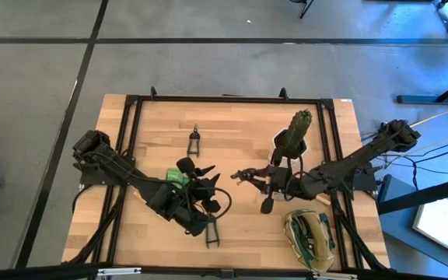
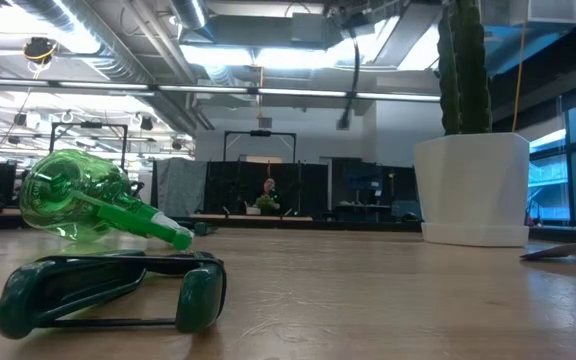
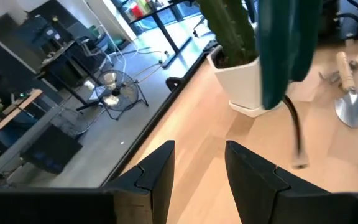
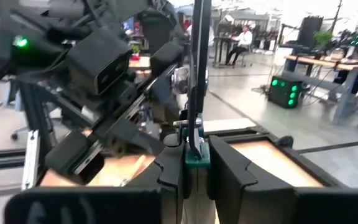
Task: Pick & Place Garden tools in Gardening bag
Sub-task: Put the hand pruner into the white bag
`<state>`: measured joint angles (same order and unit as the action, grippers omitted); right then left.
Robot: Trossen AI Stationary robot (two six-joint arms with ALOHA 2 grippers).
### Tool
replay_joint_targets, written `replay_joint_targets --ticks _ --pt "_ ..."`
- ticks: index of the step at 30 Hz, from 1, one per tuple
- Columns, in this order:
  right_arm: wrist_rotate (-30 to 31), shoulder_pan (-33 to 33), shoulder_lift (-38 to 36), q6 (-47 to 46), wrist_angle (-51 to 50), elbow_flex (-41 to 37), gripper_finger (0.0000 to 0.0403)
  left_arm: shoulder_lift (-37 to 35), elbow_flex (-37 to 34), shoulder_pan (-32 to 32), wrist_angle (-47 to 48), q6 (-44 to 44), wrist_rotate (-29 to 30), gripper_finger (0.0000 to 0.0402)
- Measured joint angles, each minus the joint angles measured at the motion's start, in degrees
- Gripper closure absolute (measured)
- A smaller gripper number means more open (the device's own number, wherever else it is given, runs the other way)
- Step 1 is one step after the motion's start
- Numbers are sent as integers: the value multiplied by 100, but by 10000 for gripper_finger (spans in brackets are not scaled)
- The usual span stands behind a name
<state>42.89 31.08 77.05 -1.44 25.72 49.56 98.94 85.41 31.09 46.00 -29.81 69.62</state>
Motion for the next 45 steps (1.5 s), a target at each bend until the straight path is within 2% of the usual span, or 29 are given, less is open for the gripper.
replay_joint_targets --ticks 4,9,14,20,28,38,45 --pt "-3 177 -73 -219 -311 0 350 0 0 -7 -271 249 -311 265" --pt "-4 447 -189 -224 -468 0 350 0 0 -7 -1134 1018 -872 267" --pt "0 773 -347 -266 -792 0 350 0 0 3 -1919 1704 -1610 275" --pt "2 1223 -699 -772 -1341 0 350 0 -130 4 -2646 2215 -2388 281" --pt "27 1892 -898 -1057 -1548 0 350 0 -350 -131 -4002 3169 -3984 281" --pt "1007 2884 -945 -1079 -1490 0 350 0 -350 -293 -4520 3553 -5119 281" --pt "1967 3640 -944 -1164 -1290 0 350 0 -350 -457 -4556 3662 -5328 281"
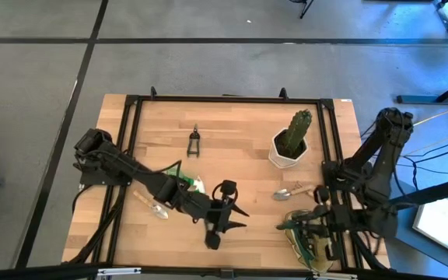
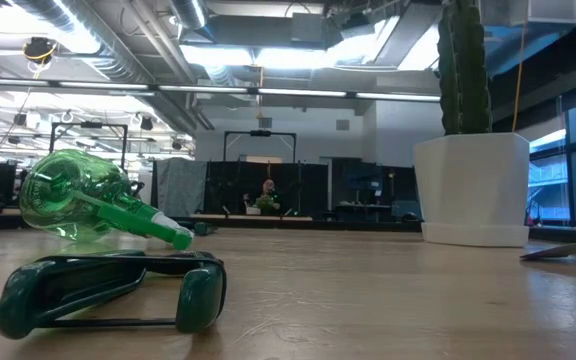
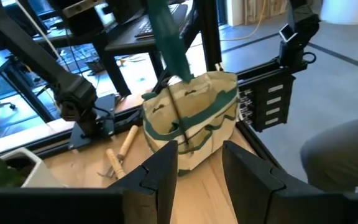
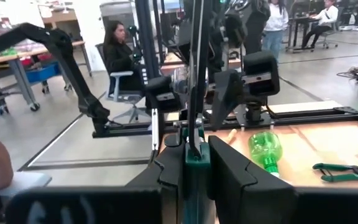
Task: Pick & Place Garden tools in Gardening bag
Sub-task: Put the hand pruner into the white bag
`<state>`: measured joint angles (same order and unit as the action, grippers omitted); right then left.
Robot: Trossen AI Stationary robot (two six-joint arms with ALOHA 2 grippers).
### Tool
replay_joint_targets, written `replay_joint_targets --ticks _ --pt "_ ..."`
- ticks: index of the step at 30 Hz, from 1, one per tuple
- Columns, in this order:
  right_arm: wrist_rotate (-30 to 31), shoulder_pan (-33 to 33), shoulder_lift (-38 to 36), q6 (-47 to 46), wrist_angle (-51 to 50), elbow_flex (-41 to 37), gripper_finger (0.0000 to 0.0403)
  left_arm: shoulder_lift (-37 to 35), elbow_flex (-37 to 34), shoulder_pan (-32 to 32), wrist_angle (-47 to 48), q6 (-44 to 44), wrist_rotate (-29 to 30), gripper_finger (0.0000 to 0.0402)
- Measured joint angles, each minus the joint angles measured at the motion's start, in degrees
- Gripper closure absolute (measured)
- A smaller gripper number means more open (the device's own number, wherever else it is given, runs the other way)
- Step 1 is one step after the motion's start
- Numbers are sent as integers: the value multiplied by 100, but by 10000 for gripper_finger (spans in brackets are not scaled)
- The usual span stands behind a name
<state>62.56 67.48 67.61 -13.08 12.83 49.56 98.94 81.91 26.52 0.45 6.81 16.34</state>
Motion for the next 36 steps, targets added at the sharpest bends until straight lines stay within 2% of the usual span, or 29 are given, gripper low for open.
replay_joint_targets --ticks 6,8,12,18,24,30,36 --pt "346 572 -2 15 154 54 350 2 -4 -196 -151 98 -22 281" --pt "347 746 -2 25 165 114 350 2 -7 -337 -445 89 -333 281" --pt "476 1095 -2 189 120 142 351 2 -7 -705 -847 -126 -1368 281" --pt "971 1620 -4 178 -237 144 351 4 -7 -1195 -1001 -575 -2042 281" --pt "1376 2130 -4 -105 -865 144 351 7 -7 -1591 -1249 -891 -2280 281" --pt "1965 2746 -4 -61 -1033 144 351 9 -7 -1946 -1488 -1354 -2513 281" --pt "2618 3301 -7 -44 -1172 144 351 9 -7 -2193 -1648 -1464 -2743 281"
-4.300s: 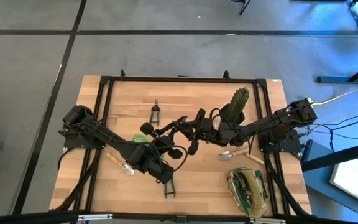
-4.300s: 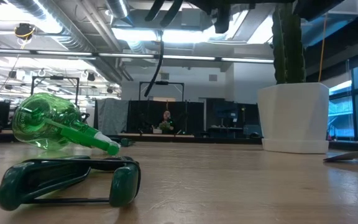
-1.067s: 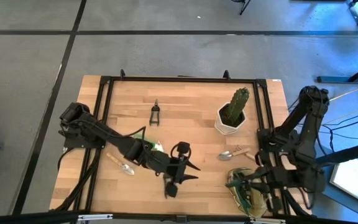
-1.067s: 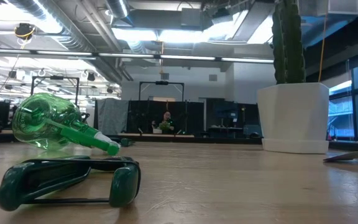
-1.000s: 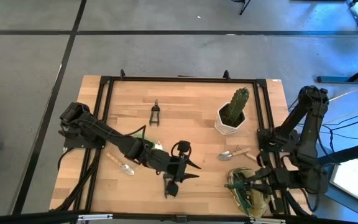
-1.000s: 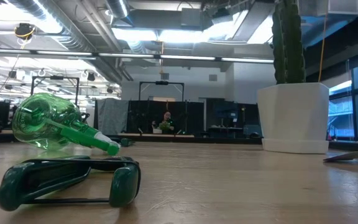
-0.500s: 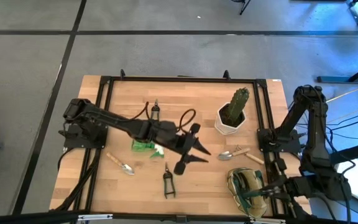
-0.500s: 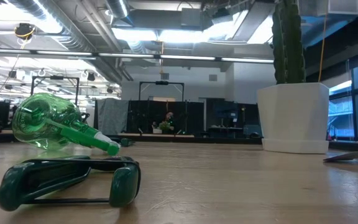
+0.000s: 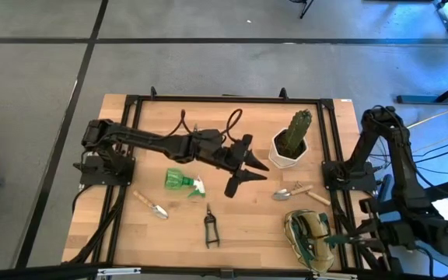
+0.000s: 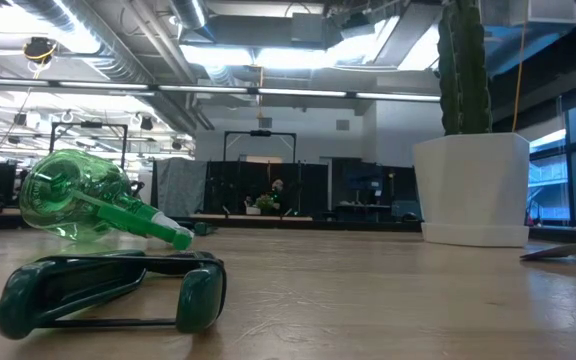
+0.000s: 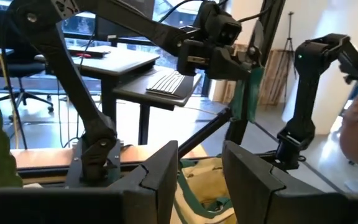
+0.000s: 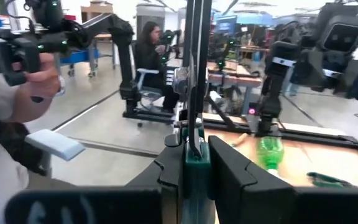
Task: Pick & Place Garden tools in Gardening bag
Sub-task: Put the hand pruner into the white bag
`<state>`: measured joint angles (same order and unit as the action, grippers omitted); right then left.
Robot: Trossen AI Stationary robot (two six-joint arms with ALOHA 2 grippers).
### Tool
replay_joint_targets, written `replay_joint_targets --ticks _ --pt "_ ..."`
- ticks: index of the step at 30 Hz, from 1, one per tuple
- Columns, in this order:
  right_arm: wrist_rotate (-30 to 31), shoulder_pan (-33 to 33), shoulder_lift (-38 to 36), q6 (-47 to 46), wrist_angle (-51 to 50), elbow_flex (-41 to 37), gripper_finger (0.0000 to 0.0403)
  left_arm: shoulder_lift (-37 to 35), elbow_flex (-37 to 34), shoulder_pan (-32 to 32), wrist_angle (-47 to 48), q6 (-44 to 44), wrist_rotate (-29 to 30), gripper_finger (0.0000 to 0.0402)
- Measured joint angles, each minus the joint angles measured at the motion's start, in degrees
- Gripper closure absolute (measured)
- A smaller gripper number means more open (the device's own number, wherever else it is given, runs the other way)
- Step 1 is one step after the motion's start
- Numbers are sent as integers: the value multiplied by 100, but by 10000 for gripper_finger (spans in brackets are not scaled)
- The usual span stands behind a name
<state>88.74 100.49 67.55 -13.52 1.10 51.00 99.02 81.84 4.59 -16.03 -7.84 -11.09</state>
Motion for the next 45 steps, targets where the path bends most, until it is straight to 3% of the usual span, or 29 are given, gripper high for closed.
replay_joint_targets --ticks 4,14,26,34,45 --pt "234 189 -9 -131 -186 0 351 0 0 -93 -14 0 -94 281" --pt "115 167 -8 -968 -744 0 351 0 0 -83 -9 44 -92 281" --pt "35 -619 -76 -3022 -1081 0 351 0 2 143 -218 168 -49 281" --pt "-891 -1261 -80 -4499 -1541 0 351 0 2 409 -176 630 -51 281" --pt "-2694 -1840 -46 -8398 -3633 0 351 -2 2 719 52 858 -57 281"
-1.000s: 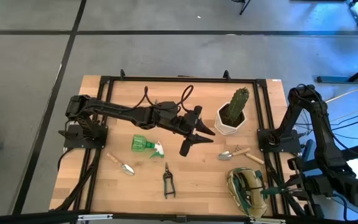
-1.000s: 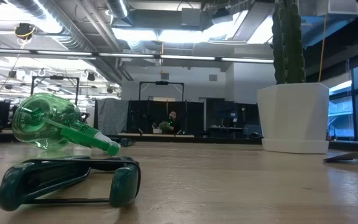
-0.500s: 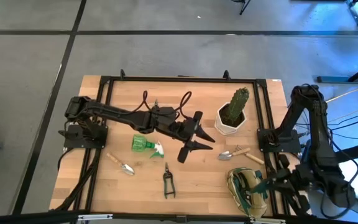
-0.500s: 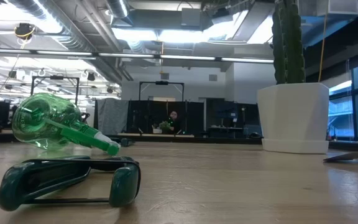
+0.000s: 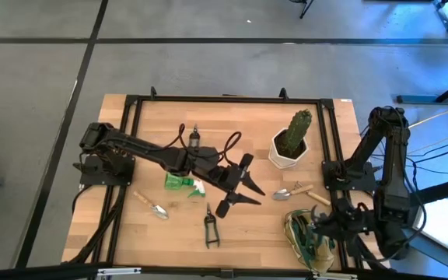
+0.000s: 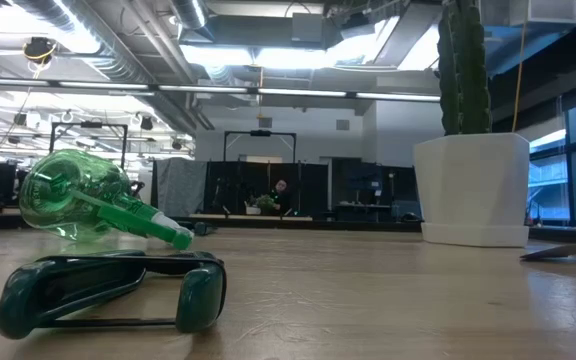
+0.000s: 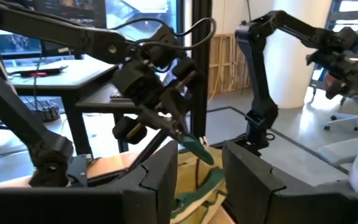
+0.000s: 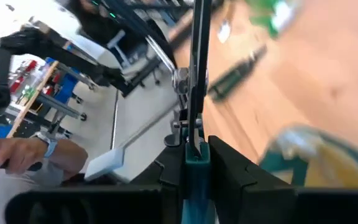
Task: Pick & Place Garden tools in Gardening bag
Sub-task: Put the hand pruner into the white bag
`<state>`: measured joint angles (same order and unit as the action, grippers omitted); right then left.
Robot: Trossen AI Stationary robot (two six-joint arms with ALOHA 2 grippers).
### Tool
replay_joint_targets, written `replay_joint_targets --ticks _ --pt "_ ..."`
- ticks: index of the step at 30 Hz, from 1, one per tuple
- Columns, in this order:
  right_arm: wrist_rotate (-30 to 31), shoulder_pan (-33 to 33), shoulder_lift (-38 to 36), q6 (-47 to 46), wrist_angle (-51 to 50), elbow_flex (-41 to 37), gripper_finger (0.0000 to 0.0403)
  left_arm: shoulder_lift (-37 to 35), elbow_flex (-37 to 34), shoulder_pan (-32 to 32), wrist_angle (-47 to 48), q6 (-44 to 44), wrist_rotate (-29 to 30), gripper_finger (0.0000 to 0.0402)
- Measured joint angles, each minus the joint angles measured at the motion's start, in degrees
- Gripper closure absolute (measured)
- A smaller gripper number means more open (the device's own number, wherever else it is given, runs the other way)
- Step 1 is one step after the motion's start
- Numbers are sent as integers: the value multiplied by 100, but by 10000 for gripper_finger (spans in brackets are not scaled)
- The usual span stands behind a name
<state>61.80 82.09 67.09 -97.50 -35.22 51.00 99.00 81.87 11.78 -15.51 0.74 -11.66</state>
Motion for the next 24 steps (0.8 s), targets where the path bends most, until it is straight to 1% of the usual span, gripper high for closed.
replay_joint_targets --ticks 5,8,10,12,17,24 --pt "-712 -37 0 -1026 -291 0 351 0 0 62 41 -43 2 281" --pt "-1343 -128 -2 -1643 -609 0 351 0 0 66 45 -43 2 281" --pt "-1788 -219 -2 -1952 -820 0 351 0 0 66 68 -40 1 281" --pt "-2084 -300 -2 -2097 -959 0 351 0 0 66 80 -12 2 281" --pt "-2455 -461 -2 -2115 -984 0 351 0 0 66 145 1 1 281" --pt "-2671 -542 -2 -2185 -940 0 351 0 0 66 221 3 0 281"
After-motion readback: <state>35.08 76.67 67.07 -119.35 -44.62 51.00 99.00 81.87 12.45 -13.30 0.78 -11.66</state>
